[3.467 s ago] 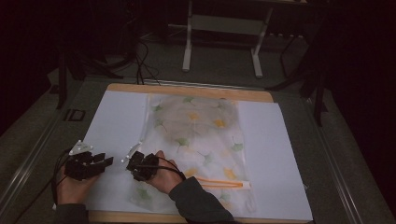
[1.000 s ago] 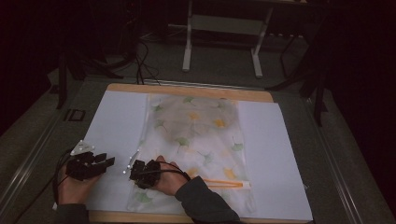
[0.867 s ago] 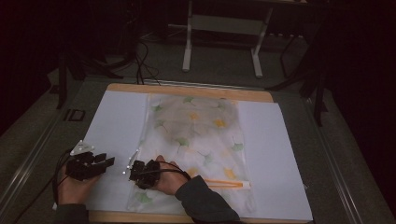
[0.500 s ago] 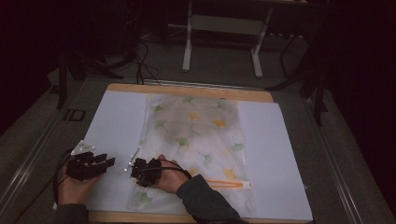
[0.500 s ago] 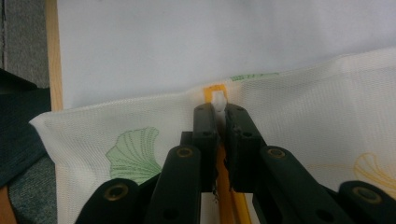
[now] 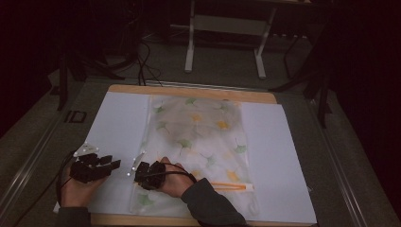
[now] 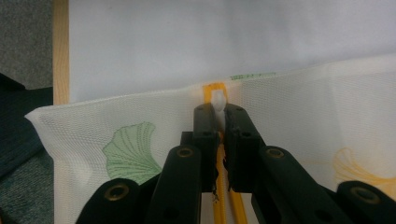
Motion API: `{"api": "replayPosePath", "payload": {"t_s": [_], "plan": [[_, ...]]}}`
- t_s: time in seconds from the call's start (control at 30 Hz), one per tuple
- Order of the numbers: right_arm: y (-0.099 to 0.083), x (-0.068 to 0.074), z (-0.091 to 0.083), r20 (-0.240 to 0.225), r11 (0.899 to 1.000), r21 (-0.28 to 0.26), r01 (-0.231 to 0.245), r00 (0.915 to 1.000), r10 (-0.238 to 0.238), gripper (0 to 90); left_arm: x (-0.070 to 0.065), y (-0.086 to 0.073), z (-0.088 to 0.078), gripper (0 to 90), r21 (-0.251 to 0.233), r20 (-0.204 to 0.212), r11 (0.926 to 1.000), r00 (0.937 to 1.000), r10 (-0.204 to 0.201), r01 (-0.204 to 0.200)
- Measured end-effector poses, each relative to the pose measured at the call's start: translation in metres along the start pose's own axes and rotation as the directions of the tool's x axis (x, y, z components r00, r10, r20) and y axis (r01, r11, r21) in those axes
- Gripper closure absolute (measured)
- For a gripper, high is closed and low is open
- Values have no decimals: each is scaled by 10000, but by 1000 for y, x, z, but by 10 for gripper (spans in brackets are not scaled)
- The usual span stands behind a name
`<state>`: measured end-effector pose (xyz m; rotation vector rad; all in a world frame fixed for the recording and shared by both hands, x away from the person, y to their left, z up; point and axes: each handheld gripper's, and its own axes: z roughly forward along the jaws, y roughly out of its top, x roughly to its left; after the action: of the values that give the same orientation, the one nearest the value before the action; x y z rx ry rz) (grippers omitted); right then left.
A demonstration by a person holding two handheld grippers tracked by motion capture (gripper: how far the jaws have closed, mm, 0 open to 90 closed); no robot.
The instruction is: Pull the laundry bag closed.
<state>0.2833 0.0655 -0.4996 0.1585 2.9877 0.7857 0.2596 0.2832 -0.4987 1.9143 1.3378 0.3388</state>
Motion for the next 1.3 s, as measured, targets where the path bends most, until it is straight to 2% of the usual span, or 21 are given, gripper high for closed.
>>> {"api": "replayPosePath", "payload": {"t_s": [0.17,0.33,0.43,0.53,0.63,0.77,0.9,0.93,1.03,1.07,1.1,1.13,1.17,1.2,1.23,1.27,1.3], "plan": [[-1,1,-6,86,9998,-154,89,9999,-87,843,-5,2,4,547,108,322,9999,9995,46,-49],[-3,3,-9,162,9996,-254,152,9998,-148,843,-8,3,9,579,341,819,9992,9963,-254,227],[-4,3,-10,204,9992,-335,196,9996,-189,843,-10,4,12,582,492,1054,9985,9940,-291,240],[-4,3,-10,229,9991,-362,217,9995,-209,843,-12,4,14,574,593,1307,9976,9905,-436,361],[-4,4,-11,290,9989,-398,230,9993,-218,843,-13,5,17,571,650,1680,9959,9831,-725,623],[-4,5,-11,355,9986,-422,309,9989,-295,843,-13,5,20,556,826,2236,9897,9656,-1325,1166],[-3,6,-12,393,9983,-468,360,9986,-342,843,-12,4,24,548,979,2803,9806,9407,-1911,1700],[-3,6,-12,408,9982,-478,376,9985,-356,843,-11,4,25,542,1072,2904,9763,9333,-2114,1878],[-3,7,-12,421,9978,-533,406,9984,-384,843,-11,2,29,537,1240,3132,9681,9171,-2466,2179],[-3,7,-12,421,9978,-533,406,9984,-384,843,-11,2,29,536,1240,3132,9681,9171,-2466,2179],[-2,7,-12,456,9974,-554,451,9981,-426,843,-11,3,32,534,1476,3210,9623,9092,-2650,2283],[-2,7,-12,456,9974,-554,451,9981,-426,843,-11,3,32,536,1476,3210,9623,9092,-2650,2283],[-1,7,-12,452,9972,-575,487,9979,-461,843,-12,2,33,538,1557,3396,9568,8963,-2853,2456],[-1,7,-12,452,9972,-575,487,9979,-461,843,-12,2,33,539,1557,3396,9568,8963,-2853,2456],[-1,8,-13,442,9970,-580,516,9978,-491,843,-12,1,36,542,1713,3444,9518,8897,-2998,2544],[-1,8,-13,442,9970,-580,516,9978,-491,843,-12,1,36,543,1713,3444,9518,8897,-2998,2544],[-1,9,-13,432,9968,-595,536,9978,-511,843,-12,0,39,543,1819,3512,9489,8843,-3078,2580]]}}
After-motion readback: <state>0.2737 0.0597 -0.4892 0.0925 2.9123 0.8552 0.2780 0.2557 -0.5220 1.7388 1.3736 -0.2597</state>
